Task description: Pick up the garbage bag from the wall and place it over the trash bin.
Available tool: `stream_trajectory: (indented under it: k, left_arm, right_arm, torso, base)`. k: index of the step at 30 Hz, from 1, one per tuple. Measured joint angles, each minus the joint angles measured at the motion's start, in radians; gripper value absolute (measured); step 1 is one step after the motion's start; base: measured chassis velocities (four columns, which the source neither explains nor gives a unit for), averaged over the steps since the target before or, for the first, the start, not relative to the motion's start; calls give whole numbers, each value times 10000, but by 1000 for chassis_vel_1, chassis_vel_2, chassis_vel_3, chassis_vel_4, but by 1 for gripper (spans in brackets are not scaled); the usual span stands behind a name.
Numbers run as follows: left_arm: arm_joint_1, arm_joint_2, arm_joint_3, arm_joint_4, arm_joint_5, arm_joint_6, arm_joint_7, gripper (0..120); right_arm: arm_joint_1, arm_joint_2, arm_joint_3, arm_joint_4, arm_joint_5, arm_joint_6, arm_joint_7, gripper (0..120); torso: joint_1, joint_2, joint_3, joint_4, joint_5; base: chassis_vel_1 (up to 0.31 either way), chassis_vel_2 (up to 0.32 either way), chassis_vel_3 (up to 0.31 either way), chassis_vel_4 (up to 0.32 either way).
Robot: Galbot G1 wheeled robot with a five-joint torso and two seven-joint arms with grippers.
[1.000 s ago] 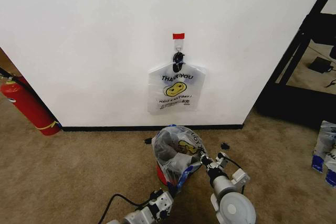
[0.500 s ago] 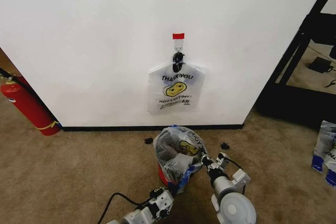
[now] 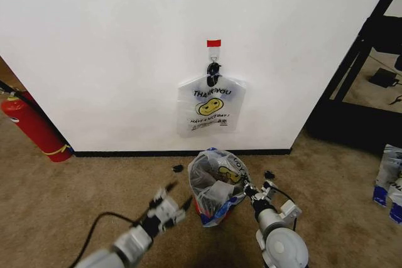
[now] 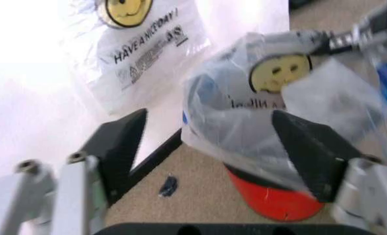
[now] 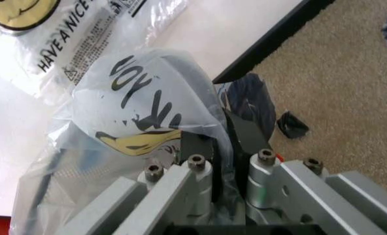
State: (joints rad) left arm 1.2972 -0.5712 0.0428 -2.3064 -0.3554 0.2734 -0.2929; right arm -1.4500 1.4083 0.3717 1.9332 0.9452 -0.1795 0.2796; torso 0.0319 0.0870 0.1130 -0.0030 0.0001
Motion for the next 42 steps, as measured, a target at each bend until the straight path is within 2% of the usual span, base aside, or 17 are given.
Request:
stream_trajectory:
  k: [3,4,5,7,8,11,12,14,15,16,19,24,27,28,33,35,42]
  left_arm:
    - [-1558,-278,626,145,-1763,1292,-258,94]
    - [-1558,-278,626,145,-1763,1292,-258,94]
    - [-1807,-362,671,176,-2242,1665,-395,98]
    - [-2617,-638,837,391,-4130,2864,-997,100]
    - [-2938,-736,943,517,-4765,3159,-1232,99]
    - [-4014,-1074,1431,983,-7006,3942,-2207,96]
    - [-4014,-1074,1431,983,-7006,3942,-2207,96]
    - [-4588,-1329,1685,1384,-8362,4214,-2838,94]
    - [-4611,-1340,1692,1403,-8415,4221,-2865,94]
    - [-4872,-1500,1747,1647,-9075,4288,-3173,94]
    - [-5209,-1803,1780,2057,-9935,4357,-3620,90]
    - [-5496,-2182,1913,2644,-10226,4380,-3852,84]
    - [-5515,-2203,1926,2682,-10232,4381,-3859,83]
    - [-5705,-2391,2072,3070,-10312,4405,-3977,75]
    - [-5972,-2704,2343,3855,-10342,4412,-4084,62]
    - [-5995,-2742,2361,3927,-10342,4412,-4084,59]
    - [-6152,-2937,2699,3904,-10422,4344,-4141,27]
  right_arm:
    - [5,3,-89,37,-119,31,-75,1]
    - [5,3,-89,37,-119,31,-75,1]
    - [49,-12,-182,29,-151,35,-89,1]
    - [186,-67,-436,-48,-185,34,-144,1]
    - [200,-82,-480,-64,-186,33,-165,1]
    - [171,-126,-500,-75,-222,41,-211,1]
    - [171,-126,-500,-75,-222,41,-211,1]
    - [137,-146,-495,-71,-240,44,-221,1]
    - [137,-146,-495,-71,-240,44,-221,1]
    - [131,-149,-490,-54,-246,48,-229,1]
    - [125,-158,-492,-40,-255,49,-238,1]
    - [115,-165,-497,-7,-259,50,-242,1]
    - [113,-165,-497,-4,-260,50,-242,1]
    - [97,-165,-504,28,-259,49,-244,1]
    - [44,-182,-509,103,-259,38,-247,1]
    - [37,-186,-510,111,-259,35,-250,1]
    - [9,-183,-575,126,-325,21,-327,1]
  torso:
    - [0,0,0,-10,-6]
    - [0,0,0,-10,-6]
    - [1,0,1,-12,-7]
    - [2,0,1,5,5]
    - [2,-1,1,6,0]
    - [2,-1,1,-4,0]
    - [2,-1,1,-4,0]
    - [2,0,1,-7,-3]
    - [2,0,1,-7,-3]
    - [2,0,1,-4,0]
    - [2,-1,1,0,-1]
    - [2,-1,1,-1,-2]
    - [2,-1,1,-1,-2]
    - [2,-1,0,0,0]
    - [2,-1,1,-2,-3]
    - [2,-1,0,-2,-5]
    - [0,-1,0,-2,-1]
  base:
    - [0,0,0,0]
    - [0,0,0,0]
    - [0,0,0,0]
    - [0,0,0,0]
    - [0,0,0,0]
    - [0,0,0,0]
    - [0,0,0,0]
    - [0,0,0,0]
    - [0,0,0,0]
    - [0,0,0,0]
    - [0,0,0,0]
    - [0,0,0,0]
    - [0,0,0,0]
    - [0,0,0,0]
    - [0,0,0,0]
    - [0,0,0,0]
    - [0,0,0,0]
